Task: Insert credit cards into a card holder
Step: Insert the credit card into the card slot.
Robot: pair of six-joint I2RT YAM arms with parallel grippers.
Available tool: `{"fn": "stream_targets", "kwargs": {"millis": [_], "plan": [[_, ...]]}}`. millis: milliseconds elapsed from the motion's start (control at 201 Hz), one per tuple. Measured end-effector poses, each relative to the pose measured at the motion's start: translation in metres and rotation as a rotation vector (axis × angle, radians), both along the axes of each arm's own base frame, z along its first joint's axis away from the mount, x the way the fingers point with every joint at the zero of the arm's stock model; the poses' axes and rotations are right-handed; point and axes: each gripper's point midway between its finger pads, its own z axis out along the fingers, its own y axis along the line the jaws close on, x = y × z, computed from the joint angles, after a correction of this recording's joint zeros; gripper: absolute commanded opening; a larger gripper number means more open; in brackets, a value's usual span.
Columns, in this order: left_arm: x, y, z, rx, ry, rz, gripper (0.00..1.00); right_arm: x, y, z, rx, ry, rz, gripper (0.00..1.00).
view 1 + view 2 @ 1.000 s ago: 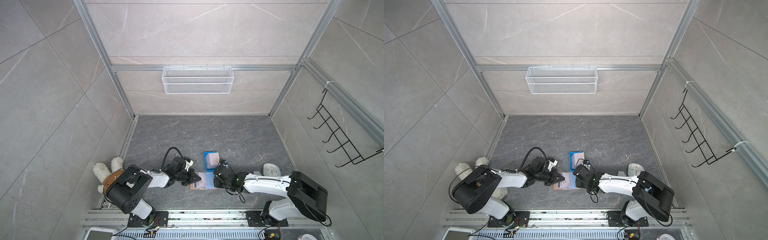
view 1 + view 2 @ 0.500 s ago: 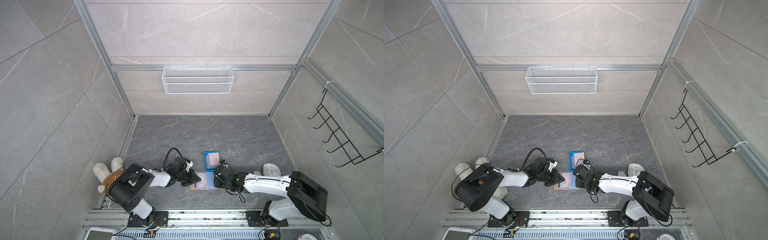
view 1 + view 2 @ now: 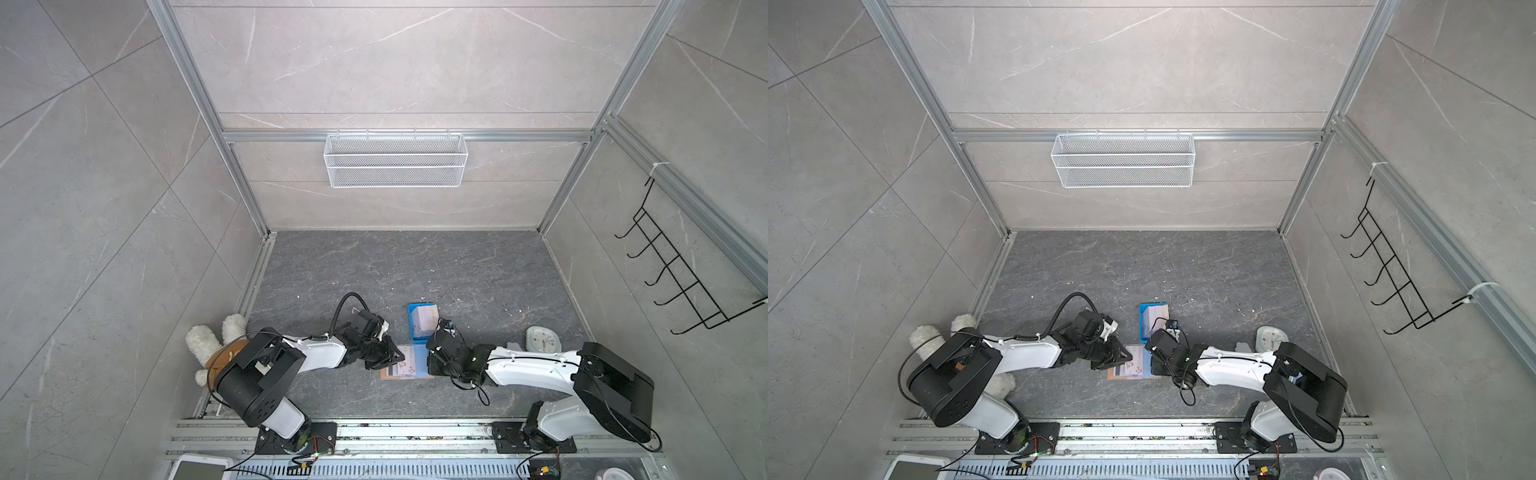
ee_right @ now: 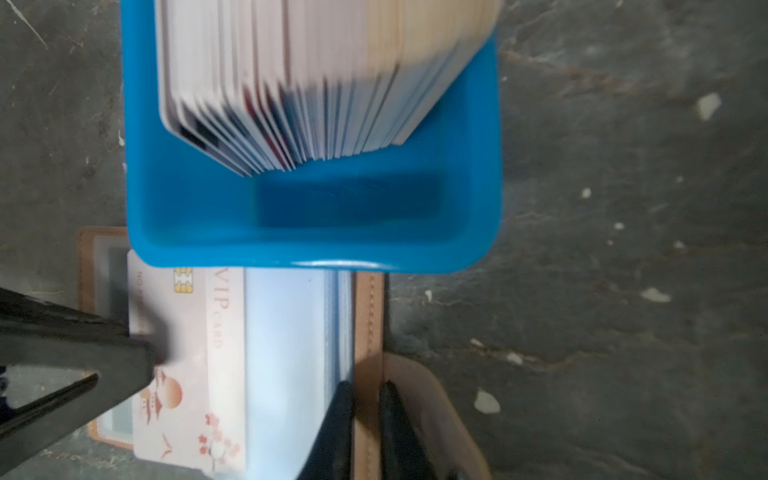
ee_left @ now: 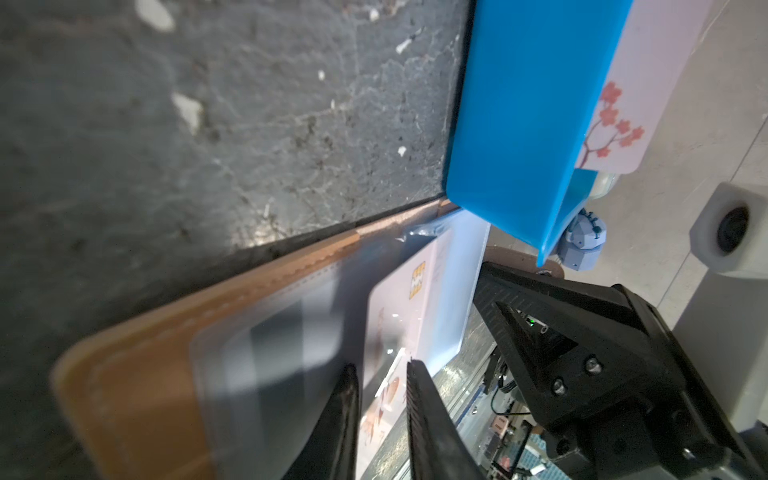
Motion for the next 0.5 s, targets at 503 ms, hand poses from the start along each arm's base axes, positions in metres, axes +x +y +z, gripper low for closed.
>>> {"fn": "stream_targets", "kwargs": {"millis": [503], "plan": [[-0.0008, 0.0063, -0.0006, 0.122, -0.006, 0.006, 0.25, 0.0001, 0.0002, -0.0002, -0.01, -0.003, 0.001, 0.15]]}}
